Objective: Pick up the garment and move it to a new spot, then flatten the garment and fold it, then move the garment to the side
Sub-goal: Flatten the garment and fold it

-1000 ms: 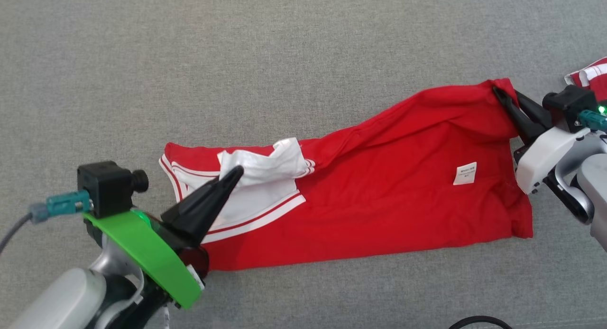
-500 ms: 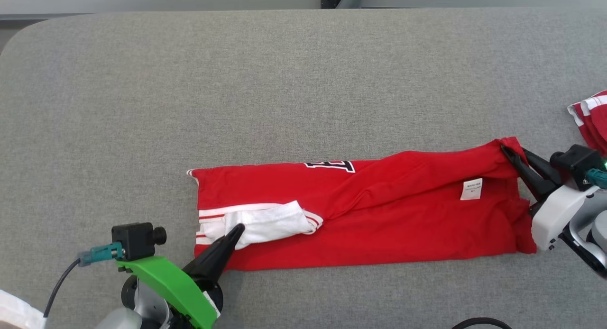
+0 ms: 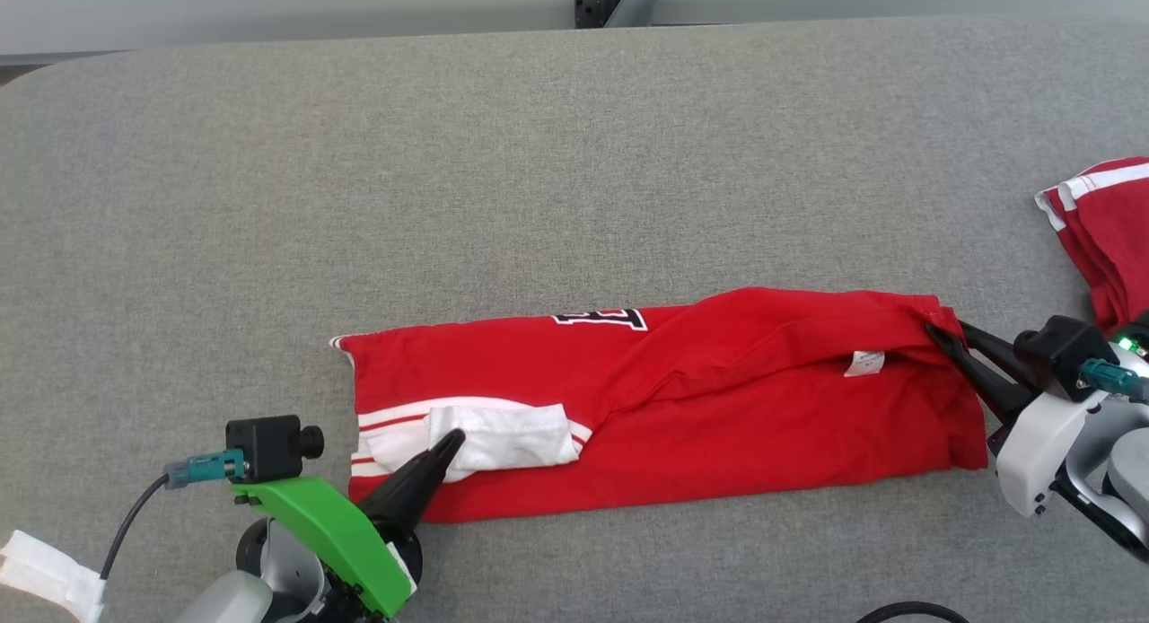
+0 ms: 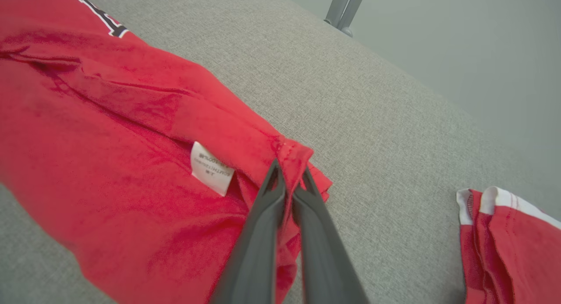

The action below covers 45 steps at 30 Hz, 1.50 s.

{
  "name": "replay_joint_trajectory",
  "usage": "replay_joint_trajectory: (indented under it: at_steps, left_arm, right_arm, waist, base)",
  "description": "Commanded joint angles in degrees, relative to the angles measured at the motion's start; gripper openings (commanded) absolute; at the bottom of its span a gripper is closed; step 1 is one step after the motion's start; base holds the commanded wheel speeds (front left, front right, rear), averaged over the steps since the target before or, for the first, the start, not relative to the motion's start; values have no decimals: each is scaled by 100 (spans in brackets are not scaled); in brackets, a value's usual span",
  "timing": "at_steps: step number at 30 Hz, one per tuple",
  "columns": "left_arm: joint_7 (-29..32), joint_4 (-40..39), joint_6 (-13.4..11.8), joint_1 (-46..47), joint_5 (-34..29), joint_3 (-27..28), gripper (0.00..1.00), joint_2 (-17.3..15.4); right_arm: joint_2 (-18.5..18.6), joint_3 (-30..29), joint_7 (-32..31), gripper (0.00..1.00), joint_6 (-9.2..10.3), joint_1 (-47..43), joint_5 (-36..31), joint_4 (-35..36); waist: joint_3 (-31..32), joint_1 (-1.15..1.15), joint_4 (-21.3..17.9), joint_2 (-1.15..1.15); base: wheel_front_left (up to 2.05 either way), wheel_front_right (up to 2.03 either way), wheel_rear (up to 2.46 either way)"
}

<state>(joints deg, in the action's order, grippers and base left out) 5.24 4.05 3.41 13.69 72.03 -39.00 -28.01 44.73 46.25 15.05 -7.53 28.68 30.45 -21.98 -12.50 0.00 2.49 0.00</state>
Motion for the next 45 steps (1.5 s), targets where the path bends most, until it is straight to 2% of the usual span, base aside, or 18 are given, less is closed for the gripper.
replay_joint_trajectory:
  at_steps: [1,2,3,5,7,8,9,10,18,24,27,33,36,42,45]
  left_arm:
    - [-20,21,45,-72,58,19,0,-45]
    - [-20,21,45,-72,58,19,0,-45]
    - [5,29,68,-142,90,9,0,-75]
    - [1,57,50,-157,120,26,0,-99]
    - [-61,107,-4,-169,136,73,0,-90]
    - [-102,145,-32,-179,143,100,20,-70]
    - [-148,199,-57,-187,144,129,45,-45]
    - [-191,262,-91,-187,132,147,100,-25]
    - [-588,801,-273,-90,-175,237,100,44]
    - [-1438,981,-625,-195,-852,274,100,18]
    - [-1865,923,-840,-342,-1144,416,100,94]
    - [-2051,512,-1111,-886,-2029,873,100,226]
    - [-2044,325,-1216,-1279,-2825,1206,100,304]
    - [-2047,57,-1041,-1753,-4051,1784,100,760]
    - [-2042,-2,-874,-1968,-4413,2157,100,1035]
  right_arm:
    - [43,72,14,39,10,-72,23,-57]
    - [43,72,14,39,10,-72,23,-57]
    - [63,172,14,64,10,-56,63,-79]
    - [79,240,14,100,10,-33,85,-119]
    - [82,290,14,100,10,-24,109,-138]
    - [78,313,14,100,10,-32,125,-152]
    - [75,343,14,100,10,-46,132,-165]
    - [77,378,14,100,10,-59,144,-159]
    - [86,176,14,100,10,-374,767,200]
    - [-155,-953,14,100,10,-933,1243,294]
    - [-351,-1577,14,100,10,-1291,1144,292]
    - [-986,-2713,14,100,10,-2174,581,282]
    - [-1427,-3274,14,100,10,-2552,192,190]
    - [-2341,-4434,14,100,10,-3004,-567,25]
    - [-2683,-4697,14,100,11,-3050,-853,64]
  waist:
    - [31,0,-28,0]
    - [31,0,-28,0]
    - [56,0,-38,0]
    - [80,0,-46,0]
    - [122,0,-51,0]
    - [141,0,-58,0]
    - [167,0,-66,0]
    - [195,0,-72,0]
    - [475,0,-205,0]
    - [670,0,-313,0]
    - [775,0,-319,0]
    - [978,0,-296,0]
    - [1014,0,-261,0]
    - [1035,0,-116,0]
    - [1001,0,-131,0]
  base:
    - [0,0,0]
    - [0,0,0]
    - [0,0,0]
    - [0,0,0]
    - [0,0,0]
    - [0,0,0]
    - [0,0,0]
    - [0,0,0]
    - [0,0,0]
    - [0,0,0]
    - [0,0,0]
    - [0,0,0]
    - [0,0,0]
    - [0,0,0]
    - [0,0,0]
